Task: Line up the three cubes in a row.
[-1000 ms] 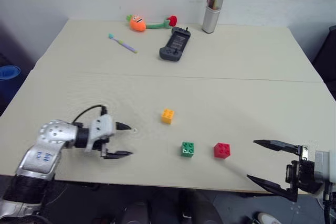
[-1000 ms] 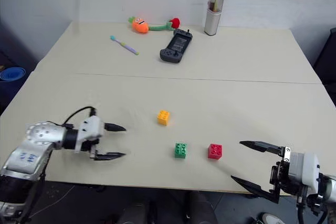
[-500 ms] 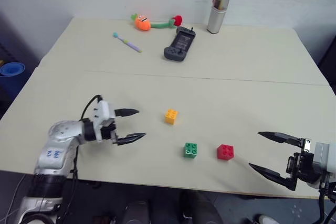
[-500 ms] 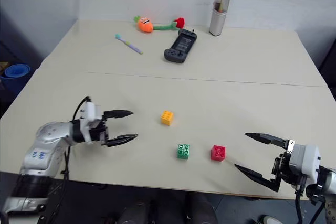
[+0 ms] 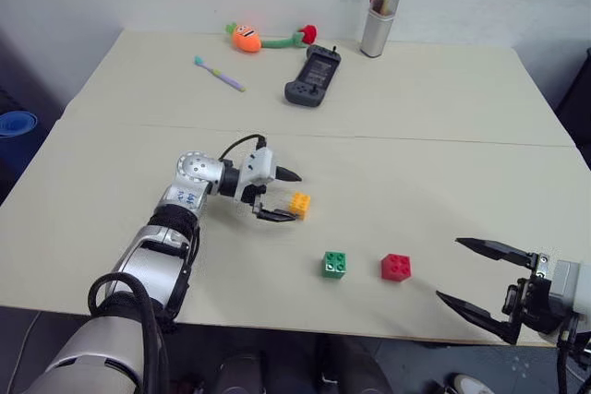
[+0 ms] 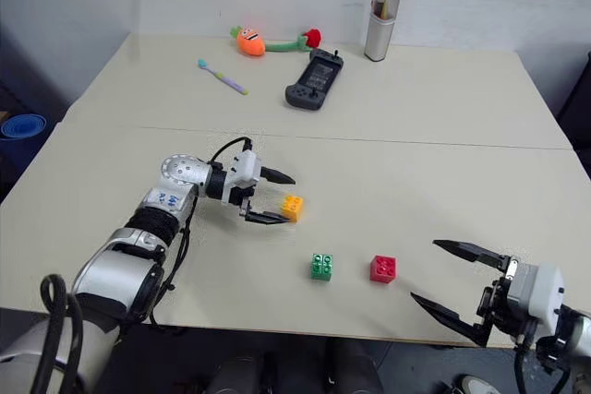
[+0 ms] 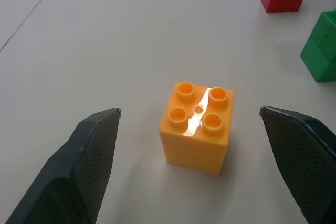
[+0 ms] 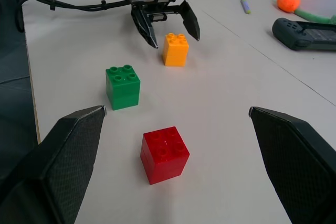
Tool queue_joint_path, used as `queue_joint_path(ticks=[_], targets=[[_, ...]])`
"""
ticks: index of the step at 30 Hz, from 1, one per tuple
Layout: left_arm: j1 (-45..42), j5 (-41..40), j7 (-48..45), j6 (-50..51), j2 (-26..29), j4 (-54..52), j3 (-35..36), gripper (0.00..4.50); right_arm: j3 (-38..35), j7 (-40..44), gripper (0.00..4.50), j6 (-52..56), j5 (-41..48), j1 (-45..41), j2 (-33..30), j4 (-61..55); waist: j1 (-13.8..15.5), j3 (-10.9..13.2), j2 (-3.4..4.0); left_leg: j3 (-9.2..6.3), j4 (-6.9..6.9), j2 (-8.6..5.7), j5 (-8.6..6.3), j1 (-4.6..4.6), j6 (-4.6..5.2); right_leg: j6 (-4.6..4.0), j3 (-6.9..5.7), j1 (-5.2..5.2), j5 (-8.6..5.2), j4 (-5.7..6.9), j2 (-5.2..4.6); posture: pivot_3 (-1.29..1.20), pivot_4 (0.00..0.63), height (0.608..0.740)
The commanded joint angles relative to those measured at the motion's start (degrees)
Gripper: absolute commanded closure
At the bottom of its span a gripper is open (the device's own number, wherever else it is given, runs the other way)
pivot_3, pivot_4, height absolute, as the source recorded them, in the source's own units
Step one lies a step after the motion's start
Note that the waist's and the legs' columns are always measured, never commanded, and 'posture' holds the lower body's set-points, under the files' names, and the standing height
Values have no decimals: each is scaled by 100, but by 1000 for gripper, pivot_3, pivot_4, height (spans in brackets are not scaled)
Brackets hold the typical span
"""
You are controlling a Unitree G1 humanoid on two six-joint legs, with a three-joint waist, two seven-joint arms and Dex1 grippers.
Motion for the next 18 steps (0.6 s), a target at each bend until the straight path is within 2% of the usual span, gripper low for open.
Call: queue_joint_path(ticks=[1,3,5,11,14,18], targets=[[-187,78,-228,-325,-48,263,119,201,-202,-159,0,-137,-2,228,129,-314,5,0,0,-1,2,1,-1,0,1,0,0,0,0,0,-1,0,150,740],[-193,163,-256,-421,-75,347,97,620,-196,-210,0,-154,-32,320,168,-385,8,0,0,-3,6,0,-4,-2,7,3,0,1,2,1,-2,0,150,740],[-174,189,-260,-460,-105,379,132,1223,-197,-251,0,-157,-40,369,185,-434,9,0,0,-3,10,0,-20,-2,36,7,1,3,4,2,-4,0,150,740],[-65,156,-136,-474,-209,366,340,3048,-175,-260,0,-180,-31,432,159,-436,7,0,0,-3,14,-1,-23,-4,40,11,2,3,7,2,-6,0,150,740],[73,43,-347,-452,-142,181,432,3047,-161,-205,0,-136,-2,391,84,-406,0,0,0,-2,15,-2,-23,-5,40,11,2,3,7,2,-7,0,150,740],[449,-149,-973,-284,231,-500,501,3047,-151,-142,0,-85,44,321,0,-354,-59,0,0,-2,15,1,-23,-4,39,11,2,2,7,4,-5,0,150,740]])
